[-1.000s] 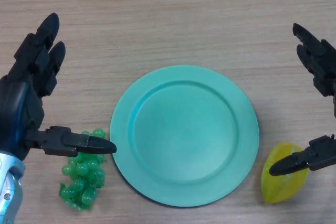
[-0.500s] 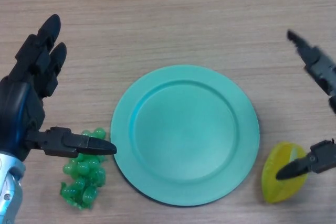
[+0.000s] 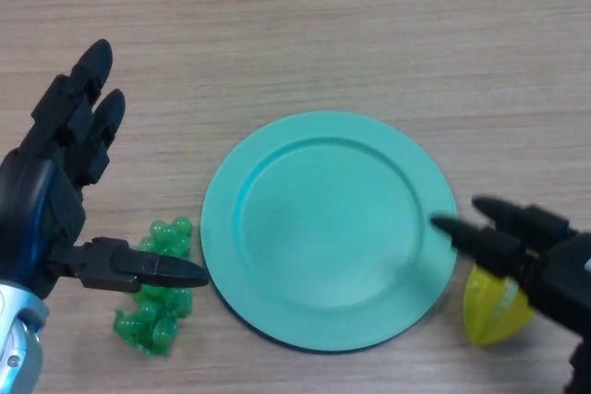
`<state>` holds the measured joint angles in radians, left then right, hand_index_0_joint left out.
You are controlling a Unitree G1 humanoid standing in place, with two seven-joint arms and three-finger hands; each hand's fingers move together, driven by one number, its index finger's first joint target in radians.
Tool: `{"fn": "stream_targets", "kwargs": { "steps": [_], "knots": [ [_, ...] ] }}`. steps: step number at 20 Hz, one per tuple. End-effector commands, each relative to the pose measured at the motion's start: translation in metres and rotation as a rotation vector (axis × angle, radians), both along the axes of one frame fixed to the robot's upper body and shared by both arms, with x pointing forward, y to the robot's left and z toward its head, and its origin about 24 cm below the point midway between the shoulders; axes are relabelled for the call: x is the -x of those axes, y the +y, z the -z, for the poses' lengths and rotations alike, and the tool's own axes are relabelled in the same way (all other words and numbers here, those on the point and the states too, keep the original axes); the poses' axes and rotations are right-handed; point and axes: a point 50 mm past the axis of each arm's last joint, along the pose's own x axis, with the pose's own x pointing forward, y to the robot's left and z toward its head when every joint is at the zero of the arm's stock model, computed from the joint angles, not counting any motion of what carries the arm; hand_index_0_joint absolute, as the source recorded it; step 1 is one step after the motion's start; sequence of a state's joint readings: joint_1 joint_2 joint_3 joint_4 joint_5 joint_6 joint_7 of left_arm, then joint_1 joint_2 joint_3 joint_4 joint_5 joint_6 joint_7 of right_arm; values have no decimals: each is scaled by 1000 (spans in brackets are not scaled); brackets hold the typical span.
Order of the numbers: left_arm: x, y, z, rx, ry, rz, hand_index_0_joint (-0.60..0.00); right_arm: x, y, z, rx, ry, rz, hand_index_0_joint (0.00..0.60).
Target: Pick up the yellow starfruit and place it on the plate
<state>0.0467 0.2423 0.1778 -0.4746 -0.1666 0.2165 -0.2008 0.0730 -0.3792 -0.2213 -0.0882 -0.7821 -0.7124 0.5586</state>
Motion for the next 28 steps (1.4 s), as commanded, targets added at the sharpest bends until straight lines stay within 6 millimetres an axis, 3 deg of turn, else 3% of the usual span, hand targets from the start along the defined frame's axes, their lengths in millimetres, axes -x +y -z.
{"fn": "stream_targets", "kwargs": {
  "steps": [1,7,10,12,19,25,28],
  "knots": [
    [9,6,-30,-57,-203,-11,0,-5,-9,-30,-39,-222,-14,0],
    [5,0,-24,-47,-147,-9,0,-21,-14,-26,69,-317,-59,0],
    [6,-2,-24,-40,-151,-6,0,-21,-17,-23,61,-313,-43,400],
    [6,0,-25,-36,-155,-8,0,-20,-19,-18,19,-267,-13,600],
    [9,-2,-27,-43,-165,-2,0,-20,-27,-23,173,-366,-10,600],
    [12,1,-30,-35,-154,-9,0,-21,-21,-46,71,-404,14,600],
    [14,0,-31,-26,-154,-5,0,-29,-8,-54,59,-417,-22,600]
  ]
}}
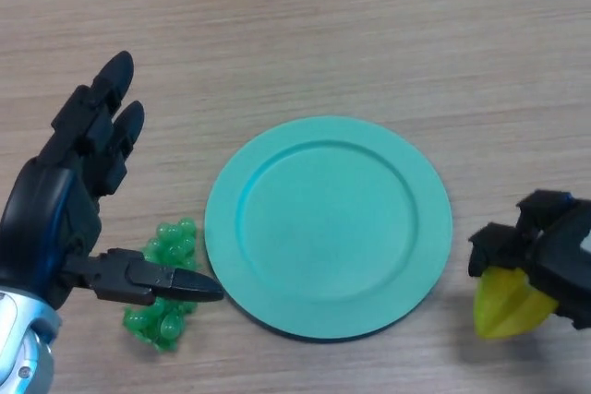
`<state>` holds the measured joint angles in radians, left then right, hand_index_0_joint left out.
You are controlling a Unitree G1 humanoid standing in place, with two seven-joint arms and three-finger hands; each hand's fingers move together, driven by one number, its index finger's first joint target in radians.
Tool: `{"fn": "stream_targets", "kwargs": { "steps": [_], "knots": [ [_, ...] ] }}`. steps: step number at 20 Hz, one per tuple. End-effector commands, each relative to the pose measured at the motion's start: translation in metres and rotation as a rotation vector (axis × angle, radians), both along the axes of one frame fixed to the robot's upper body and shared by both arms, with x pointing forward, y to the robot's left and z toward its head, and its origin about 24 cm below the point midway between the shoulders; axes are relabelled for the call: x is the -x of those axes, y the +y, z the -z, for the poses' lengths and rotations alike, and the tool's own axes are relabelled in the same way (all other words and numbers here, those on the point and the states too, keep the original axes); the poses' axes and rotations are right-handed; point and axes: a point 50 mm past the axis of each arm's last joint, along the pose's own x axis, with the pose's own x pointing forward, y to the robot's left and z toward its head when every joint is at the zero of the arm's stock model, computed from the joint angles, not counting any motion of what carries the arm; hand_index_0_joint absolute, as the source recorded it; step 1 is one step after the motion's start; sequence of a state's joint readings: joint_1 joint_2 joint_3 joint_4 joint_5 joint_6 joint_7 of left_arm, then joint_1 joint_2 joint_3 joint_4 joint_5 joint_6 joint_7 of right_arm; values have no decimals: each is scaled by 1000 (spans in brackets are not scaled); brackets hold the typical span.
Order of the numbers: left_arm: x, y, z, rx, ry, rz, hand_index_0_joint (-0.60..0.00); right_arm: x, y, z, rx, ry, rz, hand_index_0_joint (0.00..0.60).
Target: Pick up the yellow starfruit and place it on the plate
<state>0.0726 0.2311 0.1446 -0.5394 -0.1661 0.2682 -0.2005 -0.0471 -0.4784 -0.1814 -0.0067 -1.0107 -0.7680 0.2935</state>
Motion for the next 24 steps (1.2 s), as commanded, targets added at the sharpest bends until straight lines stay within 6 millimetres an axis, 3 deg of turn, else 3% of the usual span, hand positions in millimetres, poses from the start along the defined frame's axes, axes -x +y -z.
{"fn": "stream_targets", "kwargs": {
  "steps": [1,4,9,13,18,19,20,21,22,23,24],
  "knots": [
    [8,10,-30,-29,-178,-39,0,-7,-1,-45,-99,-213,-22,600],
    [11,8,-29,-28,-178,-28,0,-14,27,-57,-249,-167,-74,600],
    [15,10,-34,-38,-209,-43,0,-28,57,-63,-391,-136,-89,600],
    [21,14,-37,-24,-204,-52,0,-41,73,-57,-430,-160,-48,600],
    [25,19,-41,-25,-240,-79,0,-44,86,-38,-262,-186,-79,600],
    [25,20,-42,-30,-243,-82,0,-42,86,-36,-316,-136,-59,600],
    [24,20,-42,-27,-241,-84,0,-37,91,-37,-522,-2,-25,550],
    [24,21,-42,-27,-242,-84,0,-37,91,-38,-550,7,-17,449],
    [24,21,-43,-27,-242,-85,0,-36,92,-40,-604,23,1,301],
    [23,21,-43,-30,-242,-84,0,-36,92,-42,-647,35,15,200],
    [22,20,-46,-35,-251,-84,0,-36,93,-46,-756,60,49,58]
  ]
}}
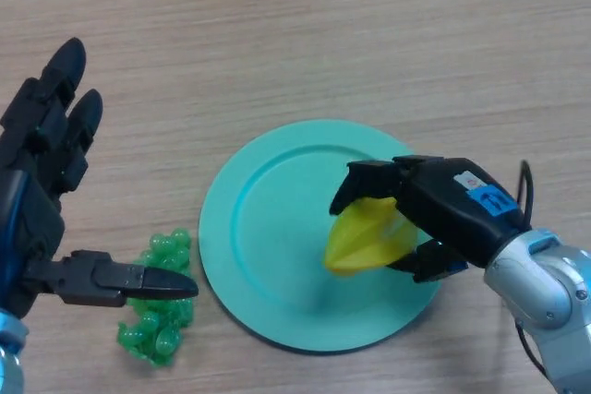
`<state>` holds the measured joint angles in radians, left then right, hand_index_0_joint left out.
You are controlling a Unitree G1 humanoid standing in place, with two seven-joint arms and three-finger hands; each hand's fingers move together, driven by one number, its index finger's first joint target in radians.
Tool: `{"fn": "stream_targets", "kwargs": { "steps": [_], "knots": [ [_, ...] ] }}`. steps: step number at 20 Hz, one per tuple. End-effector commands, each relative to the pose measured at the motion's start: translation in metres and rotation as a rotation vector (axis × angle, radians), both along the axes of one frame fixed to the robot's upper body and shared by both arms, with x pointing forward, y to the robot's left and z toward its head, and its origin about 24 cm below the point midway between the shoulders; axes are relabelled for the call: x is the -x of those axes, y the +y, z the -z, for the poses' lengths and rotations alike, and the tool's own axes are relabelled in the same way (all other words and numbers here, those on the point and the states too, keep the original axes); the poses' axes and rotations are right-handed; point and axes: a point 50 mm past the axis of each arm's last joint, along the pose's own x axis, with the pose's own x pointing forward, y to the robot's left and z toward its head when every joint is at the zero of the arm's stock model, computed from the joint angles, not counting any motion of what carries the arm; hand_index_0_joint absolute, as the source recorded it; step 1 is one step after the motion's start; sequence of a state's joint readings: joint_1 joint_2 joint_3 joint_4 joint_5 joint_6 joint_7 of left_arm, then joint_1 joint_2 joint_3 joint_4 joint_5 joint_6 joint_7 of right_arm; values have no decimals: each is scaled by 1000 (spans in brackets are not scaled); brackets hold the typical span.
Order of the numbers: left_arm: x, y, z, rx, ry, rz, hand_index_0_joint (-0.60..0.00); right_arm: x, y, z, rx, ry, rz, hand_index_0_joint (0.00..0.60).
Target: Pick up the yellow starfruit and place it on the plate
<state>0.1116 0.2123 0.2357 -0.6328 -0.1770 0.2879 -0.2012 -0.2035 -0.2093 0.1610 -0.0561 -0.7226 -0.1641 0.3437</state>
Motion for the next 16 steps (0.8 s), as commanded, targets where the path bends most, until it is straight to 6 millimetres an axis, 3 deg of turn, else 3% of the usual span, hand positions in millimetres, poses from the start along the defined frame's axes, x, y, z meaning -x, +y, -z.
{"fn": "stream_targets", "kwargs": {
  "steps": [1,9,16],
  "knots": [
    [7,6,-35,-47,-205,-11,0,0,1,-38,-268,-123,27,0],
    [-3,-2,-30,-36,-222,5,0,6,-14,-54,-431,-104,57,0],
    [-12,5,-28,-39,-254,-20,0,39,-57,-72,-702,-102,151,0]
  ]
}}
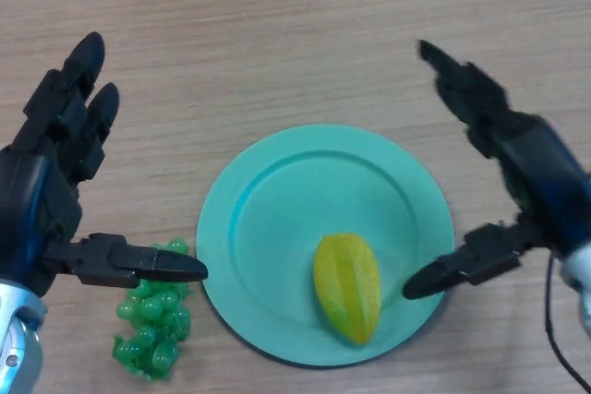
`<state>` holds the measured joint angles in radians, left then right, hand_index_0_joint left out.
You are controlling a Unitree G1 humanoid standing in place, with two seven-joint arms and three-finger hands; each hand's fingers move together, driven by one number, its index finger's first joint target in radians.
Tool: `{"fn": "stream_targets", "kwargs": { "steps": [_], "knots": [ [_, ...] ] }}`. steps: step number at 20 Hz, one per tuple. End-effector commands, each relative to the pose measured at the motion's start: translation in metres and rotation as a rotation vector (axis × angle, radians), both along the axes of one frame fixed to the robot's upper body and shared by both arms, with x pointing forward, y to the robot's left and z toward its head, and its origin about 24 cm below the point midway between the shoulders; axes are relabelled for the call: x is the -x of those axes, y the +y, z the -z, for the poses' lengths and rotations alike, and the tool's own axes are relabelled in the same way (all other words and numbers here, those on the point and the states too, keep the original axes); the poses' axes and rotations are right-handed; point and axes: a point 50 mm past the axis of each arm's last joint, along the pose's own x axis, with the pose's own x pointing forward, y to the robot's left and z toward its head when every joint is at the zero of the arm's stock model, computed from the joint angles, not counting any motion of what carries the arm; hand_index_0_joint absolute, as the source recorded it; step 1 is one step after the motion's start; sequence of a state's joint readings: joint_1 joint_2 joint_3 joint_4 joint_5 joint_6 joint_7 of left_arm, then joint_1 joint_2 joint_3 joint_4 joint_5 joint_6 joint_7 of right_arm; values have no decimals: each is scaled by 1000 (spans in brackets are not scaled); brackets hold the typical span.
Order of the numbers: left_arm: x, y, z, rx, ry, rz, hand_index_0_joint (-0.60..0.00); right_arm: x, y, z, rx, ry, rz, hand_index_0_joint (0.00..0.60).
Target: Pick up the yellow starfruit and place it on the plate
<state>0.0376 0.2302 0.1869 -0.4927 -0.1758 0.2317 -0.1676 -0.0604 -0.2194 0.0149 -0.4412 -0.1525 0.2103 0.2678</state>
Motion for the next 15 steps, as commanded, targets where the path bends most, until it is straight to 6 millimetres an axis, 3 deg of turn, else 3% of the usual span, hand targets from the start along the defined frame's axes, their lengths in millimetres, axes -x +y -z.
{"fn": "stream_targets", "kwargs": {
  "steps": [1,6,15],
  "knots": [
    [8,8,-38,-58,-264,-27,0,12,-15,-33,-74,-202,52,0],
    [6,10,-36,-55,-232,-11,0,34,-27,-36,-251,-145,82,0],
    [11,5,-42,-26,-250,-4,0,34,-23,-40,-277,-133,72,0]
  ]
}}
